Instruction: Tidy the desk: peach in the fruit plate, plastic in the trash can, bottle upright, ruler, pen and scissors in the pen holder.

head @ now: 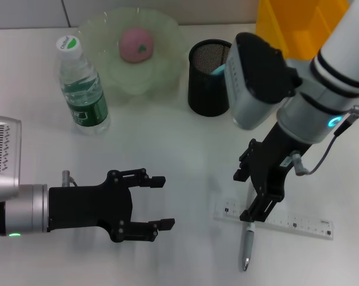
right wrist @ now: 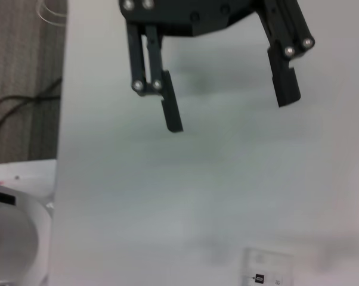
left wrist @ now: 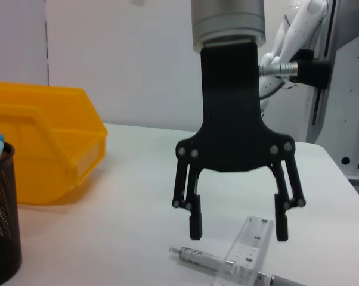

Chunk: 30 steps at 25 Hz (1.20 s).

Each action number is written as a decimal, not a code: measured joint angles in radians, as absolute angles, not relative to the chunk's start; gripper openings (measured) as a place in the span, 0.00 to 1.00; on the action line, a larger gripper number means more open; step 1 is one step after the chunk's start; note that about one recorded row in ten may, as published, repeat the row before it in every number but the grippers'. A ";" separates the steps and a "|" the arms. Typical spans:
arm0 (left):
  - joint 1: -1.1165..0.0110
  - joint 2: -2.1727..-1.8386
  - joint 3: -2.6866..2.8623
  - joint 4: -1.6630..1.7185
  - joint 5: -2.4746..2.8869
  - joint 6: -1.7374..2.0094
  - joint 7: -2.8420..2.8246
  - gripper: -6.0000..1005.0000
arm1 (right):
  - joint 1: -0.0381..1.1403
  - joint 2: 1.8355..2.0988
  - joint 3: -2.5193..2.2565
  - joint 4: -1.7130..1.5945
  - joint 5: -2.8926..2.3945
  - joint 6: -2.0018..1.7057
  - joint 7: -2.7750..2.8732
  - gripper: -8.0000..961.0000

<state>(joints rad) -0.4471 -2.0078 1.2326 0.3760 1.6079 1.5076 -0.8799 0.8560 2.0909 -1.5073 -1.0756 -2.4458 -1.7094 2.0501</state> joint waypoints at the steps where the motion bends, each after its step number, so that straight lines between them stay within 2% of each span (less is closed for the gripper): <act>1: -0.448 -2.007 1.232 0.376 1.608 1.506 -0.880 0.78 | 0.853 2.092 -1.544 -1.074 -2.444 -1.679 2.065 0.85; 30: -0.456 -2.008 1.224 0.388 1.608 1.486 -0.893 0.78 | 0.836 2.092 -1.725 -1.068 -2.425 -1.534 2.128 0.84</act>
<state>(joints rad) -0.4558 -2.0080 1.2241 0.3881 1.6075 1.4862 -0.8928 0.8363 2.0923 -1.7253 -1.0676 -2.4249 -1.5344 2.1276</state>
